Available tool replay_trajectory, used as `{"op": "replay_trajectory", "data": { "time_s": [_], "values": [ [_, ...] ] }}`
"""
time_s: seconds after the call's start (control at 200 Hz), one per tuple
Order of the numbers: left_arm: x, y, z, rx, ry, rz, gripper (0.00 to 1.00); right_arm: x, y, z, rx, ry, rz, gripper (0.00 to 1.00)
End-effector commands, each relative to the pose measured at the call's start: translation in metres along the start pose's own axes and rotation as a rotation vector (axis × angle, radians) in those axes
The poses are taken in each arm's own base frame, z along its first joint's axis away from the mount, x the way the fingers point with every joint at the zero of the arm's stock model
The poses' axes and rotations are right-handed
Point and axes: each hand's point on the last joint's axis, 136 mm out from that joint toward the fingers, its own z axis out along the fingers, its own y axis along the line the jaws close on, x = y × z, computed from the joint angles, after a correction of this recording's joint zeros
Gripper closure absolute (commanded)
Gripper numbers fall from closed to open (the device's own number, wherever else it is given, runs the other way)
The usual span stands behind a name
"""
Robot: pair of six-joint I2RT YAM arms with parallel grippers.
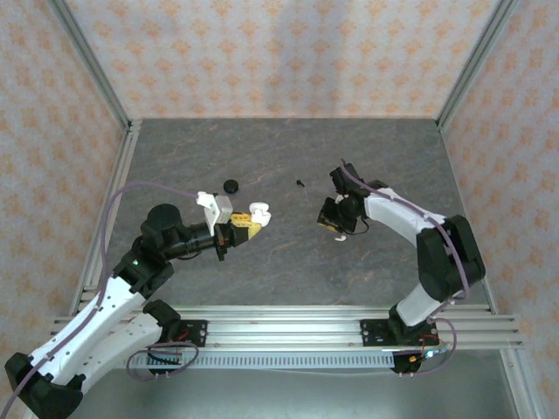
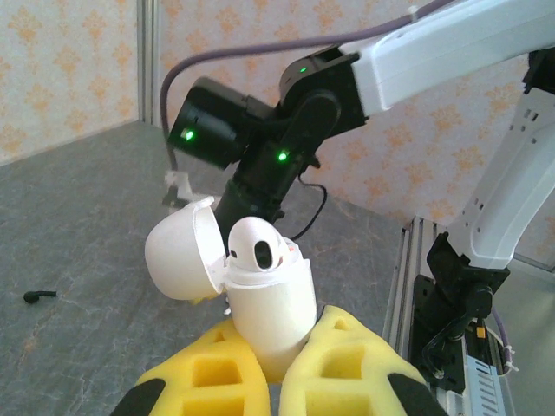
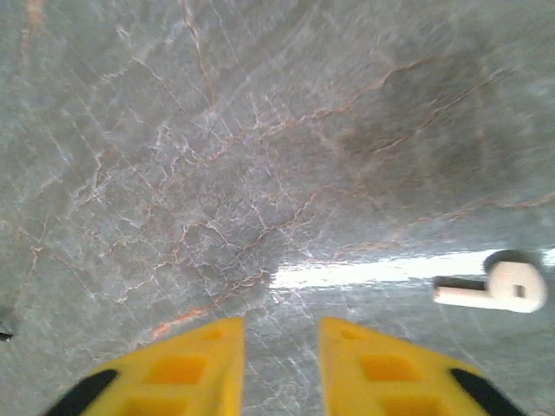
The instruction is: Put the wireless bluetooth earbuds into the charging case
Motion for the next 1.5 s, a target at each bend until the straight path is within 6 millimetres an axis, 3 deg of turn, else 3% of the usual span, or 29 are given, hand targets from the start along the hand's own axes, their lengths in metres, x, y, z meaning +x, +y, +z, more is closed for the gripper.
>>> {"op": "replay_trajectory", "data": {
  "time_s": [0.0, 0.24, 0.726, 1.206, 1.496],
  "values": [
    [0.000, 0.000, -0.001, -0.008, -0.009, 0.015, 1.00, 0.001, -0.033, -0.008, 0.098, -0.054, 0.097, 0.63],
    [0.001, -0.001, -0.001, -0.005, 0.001, 0.026, 1.00, 0.009, -0.058, 0.001, 0.084, -0.046, 0.201, 0.58],
    [0.002, -0.001, -0.001, -0.006, 0.010, 0.025, 1.00, -0.003, -0.058, 0.027, 0.124, 0.009, 0.178, 0.59],
    [0.004, 0.002, -0.001, -0.022, 0.017, 0.020, 1.00, -0.020, -0.034, 0.025, 0.113, 0.033, 0.031, 0.63],
    [0.002, 0.004, 0.003, -0.020, 0.021, 0.017, 1.00, -0.020, -0.052, 0.007, 0.248, 0.010, -0.032, 0.64]
  ]
}}
